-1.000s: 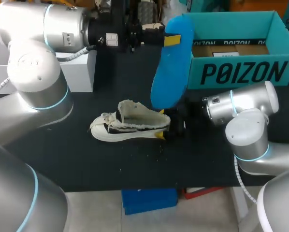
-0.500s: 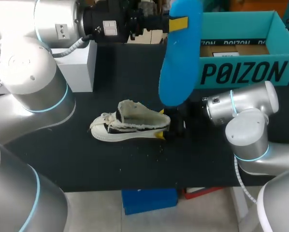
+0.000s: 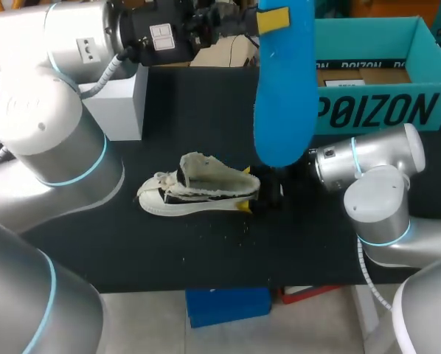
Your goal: Take the shoe out of the shoebox, open the shoe tongue, remove and reinsert the insole, then place the shoe into the shoebox
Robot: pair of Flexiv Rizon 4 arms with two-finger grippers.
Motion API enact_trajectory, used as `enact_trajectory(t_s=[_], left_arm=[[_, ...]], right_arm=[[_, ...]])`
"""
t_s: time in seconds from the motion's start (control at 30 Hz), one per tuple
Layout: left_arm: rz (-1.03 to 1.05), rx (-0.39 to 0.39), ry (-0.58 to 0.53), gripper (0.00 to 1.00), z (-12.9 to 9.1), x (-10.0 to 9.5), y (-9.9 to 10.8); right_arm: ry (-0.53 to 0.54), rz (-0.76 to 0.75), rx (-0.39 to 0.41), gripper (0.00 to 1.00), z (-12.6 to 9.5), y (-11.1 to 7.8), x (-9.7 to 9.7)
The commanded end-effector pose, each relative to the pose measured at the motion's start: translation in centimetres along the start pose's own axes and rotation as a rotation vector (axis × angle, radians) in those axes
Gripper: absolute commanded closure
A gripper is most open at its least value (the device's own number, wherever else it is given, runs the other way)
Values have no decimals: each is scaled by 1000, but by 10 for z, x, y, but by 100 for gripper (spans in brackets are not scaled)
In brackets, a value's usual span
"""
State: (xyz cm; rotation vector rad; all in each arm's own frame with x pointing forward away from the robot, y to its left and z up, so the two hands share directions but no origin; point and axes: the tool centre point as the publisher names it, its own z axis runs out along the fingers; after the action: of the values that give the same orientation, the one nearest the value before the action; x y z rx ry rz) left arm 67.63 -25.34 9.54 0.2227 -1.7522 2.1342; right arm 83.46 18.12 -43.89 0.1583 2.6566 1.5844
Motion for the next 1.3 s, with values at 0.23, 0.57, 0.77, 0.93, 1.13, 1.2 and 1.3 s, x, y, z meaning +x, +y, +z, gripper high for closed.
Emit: enact_trajectory(t_s=[0.23, 0.57, 0.77, 0.93, 1.13, 1.2, 1.3], left_arm=[[2, -46, -14, 100, -11, 4, 8], [2, -46, -14, 100, -11, 4, 8], [2, -46, -14, 100, -11, 4, 8], [2, -46, -14, 100, -11, 4, 8], [2, -46, -14, 100, -11, 4, 8], [2, -46, -14, 100, -11, 4, 8], [2, -46, -14, 100, -11, 4, 8]], right_arm=[[1, 1, 3, 100, 0, -3, -2], [73, -75, 73, 0, -22, 14, -12], [177, -157, 295, 0, -54, 25, -25], [250, -208, 482, 0, -76, 35, -33], [279, -254, 650, 0, -91, 43, -30], [292, -281, 699, 0, -93, 43, -27], [282, -314, 761, 0, -94, 45, -23]])
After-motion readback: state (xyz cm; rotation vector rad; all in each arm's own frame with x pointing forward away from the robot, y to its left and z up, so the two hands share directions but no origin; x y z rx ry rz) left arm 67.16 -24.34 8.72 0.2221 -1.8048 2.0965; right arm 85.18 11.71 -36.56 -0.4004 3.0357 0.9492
